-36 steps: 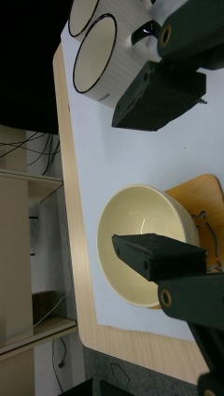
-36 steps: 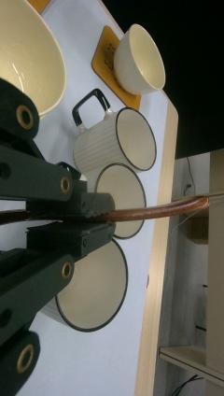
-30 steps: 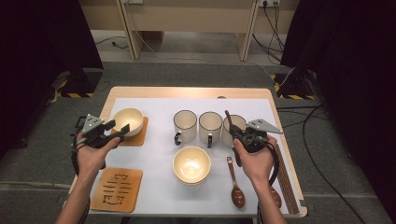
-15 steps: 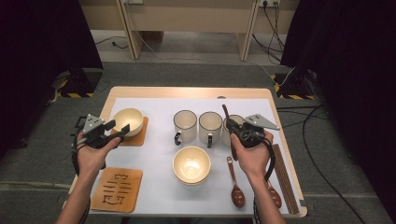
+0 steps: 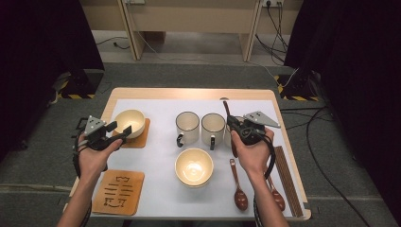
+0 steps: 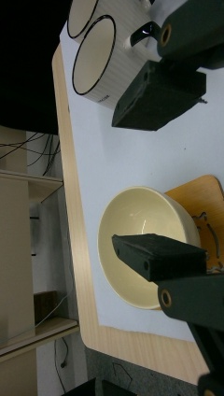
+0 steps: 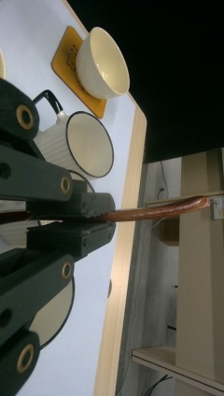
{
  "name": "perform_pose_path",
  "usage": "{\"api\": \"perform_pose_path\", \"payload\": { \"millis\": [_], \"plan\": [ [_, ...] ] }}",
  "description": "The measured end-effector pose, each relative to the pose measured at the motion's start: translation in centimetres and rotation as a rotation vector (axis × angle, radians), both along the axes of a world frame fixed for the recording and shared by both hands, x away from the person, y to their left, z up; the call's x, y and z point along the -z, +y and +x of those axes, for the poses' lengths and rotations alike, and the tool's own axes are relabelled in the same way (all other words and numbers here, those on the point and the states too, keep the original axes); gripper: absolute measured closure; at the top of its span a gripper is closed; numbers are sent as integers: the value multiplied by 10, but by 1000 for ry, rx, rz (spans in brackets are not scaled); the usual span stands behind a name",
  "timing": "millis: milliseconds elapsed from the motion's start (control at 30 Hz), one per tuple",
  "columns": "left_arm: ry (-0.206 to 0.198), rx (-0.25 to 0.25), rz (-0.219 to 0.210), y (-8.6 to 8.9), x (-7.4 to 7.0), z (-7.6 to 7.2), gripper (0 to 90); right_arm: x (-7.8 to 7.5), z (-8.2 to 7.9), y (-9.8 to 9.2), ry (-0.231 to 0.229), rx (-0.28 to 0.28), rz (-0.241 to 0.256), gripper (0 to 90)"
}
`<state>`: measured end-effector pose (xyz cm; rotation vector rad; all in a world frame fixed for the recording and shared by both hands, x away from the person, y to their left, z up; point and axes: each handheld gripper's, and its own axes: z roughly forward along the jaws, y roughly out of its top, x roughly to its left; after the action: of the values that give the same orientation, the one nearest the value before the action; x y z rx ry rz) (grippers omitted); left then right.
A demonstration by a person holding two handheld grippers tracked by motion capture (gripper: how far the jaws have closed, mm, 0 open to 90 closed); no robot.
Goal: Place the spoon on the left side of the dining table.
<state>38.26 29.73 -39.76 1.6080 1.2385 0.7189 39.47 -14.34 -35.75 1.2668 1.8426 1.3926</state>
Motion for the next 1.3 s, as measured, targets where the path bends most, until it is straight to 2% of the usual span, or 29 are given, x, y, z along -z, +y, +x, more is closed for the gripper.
{"api": "perform_pose_path", "payload": {
  "millis": [433, 1300],
  "plan": [
    [3, -3, -1, 0, 2, 0, 356, -9, 8, 7, -42, -9, 7, 851],
    [-4, 6, 1, -2, 2, 0, 358, -17, 19, 23, -83, -23, 20, 851]
  ]
}}
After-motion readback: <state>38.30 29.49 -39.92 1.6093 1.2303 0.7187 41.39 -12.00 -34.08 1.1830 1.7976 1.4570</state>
